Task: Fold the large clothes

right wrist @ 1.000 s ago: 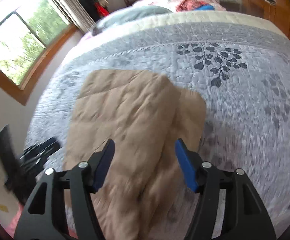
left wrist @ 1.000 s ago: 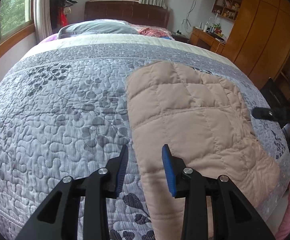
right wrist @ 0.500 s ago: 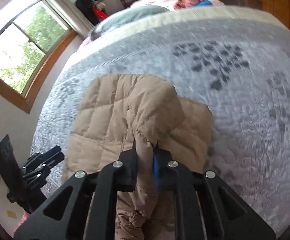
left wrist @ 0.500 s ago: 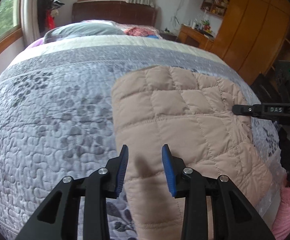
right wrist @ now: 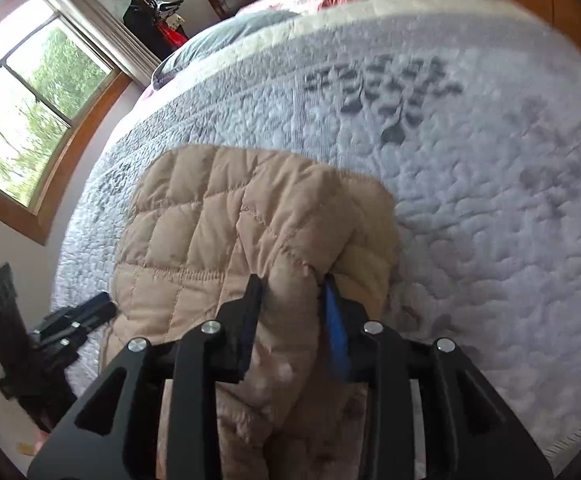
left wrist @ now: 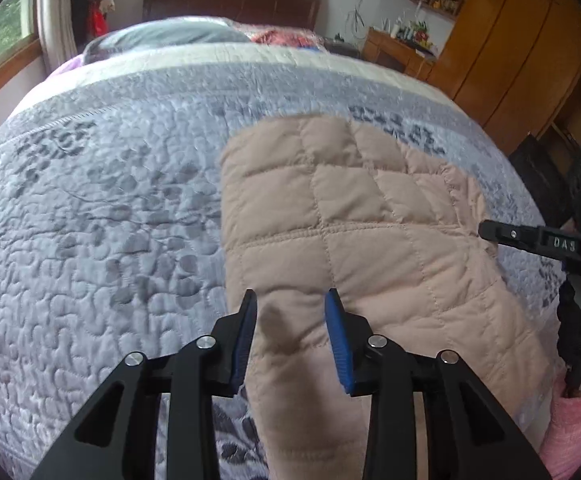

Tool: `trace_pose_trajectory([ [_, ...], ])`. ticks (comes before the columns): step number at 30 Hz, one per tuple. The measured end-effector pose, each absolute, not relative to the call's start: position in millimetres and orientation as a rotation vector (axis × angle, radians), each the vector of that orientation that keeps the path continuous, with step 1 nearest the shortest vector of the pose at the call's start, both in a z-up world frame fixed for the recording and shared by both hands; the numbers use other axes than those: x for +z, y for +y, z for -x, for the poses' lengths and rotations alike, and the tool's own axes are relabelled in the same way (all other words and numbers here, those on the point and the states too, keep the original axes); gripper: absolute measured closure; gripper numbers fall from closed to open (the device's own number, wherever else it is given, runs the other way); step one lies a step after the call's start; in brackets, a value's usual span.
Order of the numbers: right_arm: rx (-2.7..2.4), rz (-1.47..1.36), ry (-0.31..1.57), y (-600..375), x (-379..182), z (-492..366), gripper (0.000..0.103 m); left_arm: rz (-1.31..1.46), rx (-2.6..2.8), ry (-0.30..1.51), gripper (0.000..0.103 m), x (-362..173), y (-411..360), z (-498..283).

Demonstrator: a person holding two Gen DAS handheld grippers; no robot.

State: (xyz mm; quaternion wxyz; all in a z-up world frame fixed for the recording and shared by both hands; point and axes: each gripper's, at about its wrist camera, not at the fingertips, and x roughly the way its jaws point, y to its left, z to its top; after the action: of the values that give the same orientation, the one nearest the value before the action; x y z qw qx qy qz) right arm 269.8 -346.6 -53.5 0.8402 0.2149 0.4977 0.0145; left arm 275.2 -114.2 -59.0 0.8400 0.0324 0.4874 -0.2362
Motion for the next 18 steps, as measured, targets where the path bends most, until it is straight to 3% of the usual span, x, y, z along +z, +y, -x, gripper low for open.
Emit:
trace_pose_trajectory([
  [6,0.118,-0.332,1.013,-305,-9,-231,0.072,-0.093,-0.513,0.933,0.068,-28,-113,-230],
  [18,0.106,-0.224,1.081,-265,-48,-188,0.073,-0.165,-0.57,0.982,0.066,-63,-128,-196],
])
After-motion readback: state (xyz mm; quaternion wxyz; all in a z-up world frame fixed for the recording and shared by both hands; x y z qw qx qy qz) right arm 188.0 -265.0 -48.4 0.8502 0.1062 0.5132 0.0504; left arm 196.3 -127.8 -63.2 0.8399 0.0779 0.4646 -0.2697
